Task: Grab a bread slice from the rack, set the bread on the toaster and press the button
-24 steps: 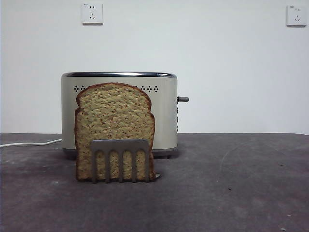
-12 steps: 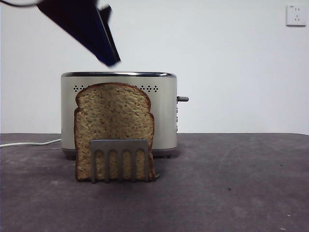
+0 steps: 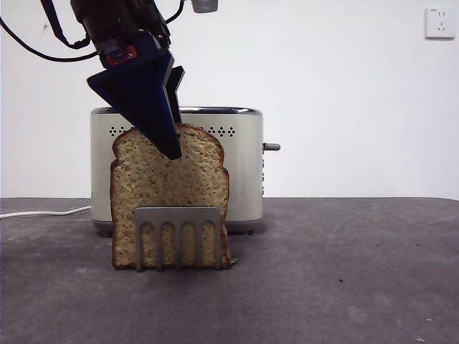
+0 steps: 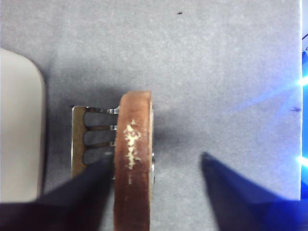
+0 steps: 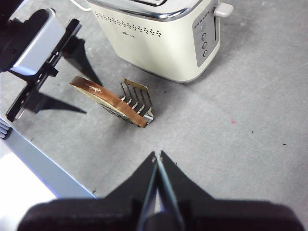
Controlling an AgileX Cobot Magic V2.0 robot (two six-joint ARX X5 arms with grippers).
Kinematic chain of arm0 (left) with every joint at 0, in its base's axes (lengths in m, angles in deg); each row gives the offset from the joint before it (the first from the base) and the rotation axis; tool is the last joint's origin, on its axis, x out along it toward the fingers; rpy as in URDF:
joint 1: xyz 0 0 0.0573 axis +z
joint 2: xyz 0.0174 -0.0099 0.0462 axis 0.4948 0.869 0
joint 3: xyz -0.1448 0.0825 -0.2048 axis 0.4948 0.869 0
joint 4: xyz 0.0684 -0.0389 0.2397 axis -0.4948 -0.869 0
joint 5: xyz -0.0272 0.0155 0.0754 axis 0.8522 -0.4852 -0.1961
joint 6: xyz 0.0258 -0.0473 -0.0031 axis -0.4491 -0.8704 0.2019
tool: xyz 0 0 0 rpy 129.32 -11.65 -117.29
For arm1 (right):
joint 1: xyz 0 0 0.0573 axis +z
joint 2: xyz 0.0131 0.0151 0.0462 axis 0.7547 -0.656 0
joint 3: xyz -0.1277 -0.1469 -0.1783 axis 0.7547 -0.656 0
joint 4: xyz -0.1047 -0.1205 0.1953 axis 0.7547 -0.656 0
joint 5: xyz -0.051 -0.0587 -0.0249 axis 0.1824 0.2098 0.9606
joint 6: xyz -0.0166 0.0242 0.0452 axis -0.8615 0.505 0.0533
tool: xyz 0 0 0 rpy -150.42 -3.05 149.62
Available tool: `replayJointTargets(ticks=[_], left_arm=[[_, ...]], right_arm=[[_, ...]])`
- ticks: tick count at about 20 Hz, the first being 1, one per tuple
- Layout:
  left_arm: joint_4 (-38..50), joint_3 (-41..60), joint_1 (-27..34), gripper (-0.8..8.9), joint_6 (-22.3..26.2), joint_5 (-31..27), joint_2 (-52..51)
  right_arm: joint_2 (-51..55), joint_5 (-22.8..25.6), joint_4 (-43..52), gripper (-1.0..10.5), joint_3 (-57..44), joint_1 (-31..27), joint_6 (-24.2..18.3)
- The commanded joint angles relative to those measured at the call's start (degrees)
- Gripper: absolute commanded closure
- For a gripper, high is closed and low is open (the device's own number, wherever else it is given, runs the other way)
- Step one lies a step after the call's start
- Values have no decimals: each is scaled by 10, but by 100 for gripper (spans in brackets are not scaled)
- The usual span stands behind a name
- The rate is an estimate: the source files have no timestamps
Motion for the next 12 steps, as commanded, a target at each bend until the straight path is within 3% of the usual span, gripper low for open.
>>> replayJointTargets(ticks=[1,8,12], left_arm=[[3,-1,-2,822,6,1,2],[-2,-27,-1,822,6,-12,1],[-49,-79,-1,822,6,-12,0]], right_arm=[[0,0,0,958,0,2,-5],[0,0,0,958,0,2,-5],[0,0,0,958,0,2,-5]])
